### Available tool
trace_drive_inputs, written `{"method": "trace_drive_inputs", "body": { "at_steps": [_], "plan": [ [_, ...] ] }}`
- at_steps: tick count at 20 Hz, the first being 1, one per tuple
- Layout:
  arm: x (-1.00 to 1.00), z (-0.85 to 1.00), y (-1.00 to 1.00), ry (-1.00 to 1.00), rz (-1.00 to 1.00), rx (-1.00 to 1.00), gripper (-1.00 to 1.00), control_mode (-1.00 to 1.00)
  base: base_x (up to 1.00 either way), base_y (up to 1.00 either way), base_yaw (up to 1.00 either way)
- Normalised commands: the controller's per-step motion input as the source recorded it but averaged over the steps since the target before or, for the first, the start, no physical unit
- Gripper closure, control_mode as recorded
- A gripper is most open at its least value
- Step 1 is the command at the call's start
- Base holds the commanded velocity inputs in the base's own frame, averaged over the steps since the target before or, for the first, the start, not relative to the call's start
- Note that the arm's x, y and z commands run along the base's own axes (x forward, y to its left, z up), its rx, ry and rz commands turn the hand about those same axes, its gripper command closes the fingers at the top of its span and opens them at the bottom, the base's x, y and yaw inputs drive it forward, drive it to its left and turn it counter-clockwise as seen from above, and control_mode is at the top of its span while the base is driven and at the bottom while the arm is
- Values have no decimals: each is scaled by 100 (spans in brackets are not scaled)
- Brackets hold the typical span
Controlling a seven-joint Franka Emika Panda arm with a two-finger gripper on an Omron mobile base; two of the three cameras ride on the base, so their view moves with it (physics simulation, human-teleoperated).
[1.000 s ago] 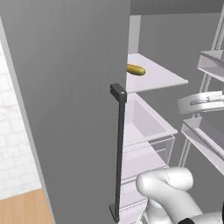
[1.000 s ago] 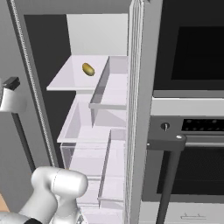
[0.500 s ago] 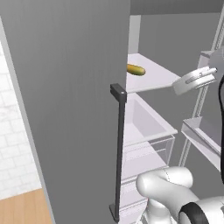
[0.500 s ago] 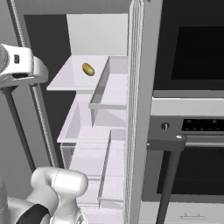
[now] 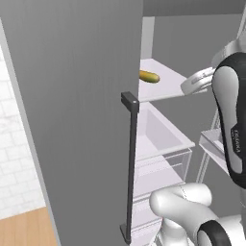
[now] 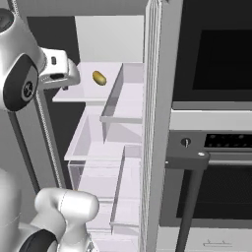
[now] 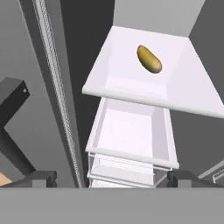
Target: Place one cucumber and one chicken drumstick in each tupperware on the nearby counter, to pack two identical lunches.
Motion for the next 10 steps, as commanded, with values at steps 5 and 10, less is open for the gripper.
{"method": "trace_drive_inputs", "body": {
  "at_steps": [5, 10],
  "plan": [
    [80, -11, -6, 0, 3, 0, -100, -100, 0, 0, 0],
    [70, -2, -1, 0, 4, 0, -100, -100, 0, 0, 0]
  ]
}}
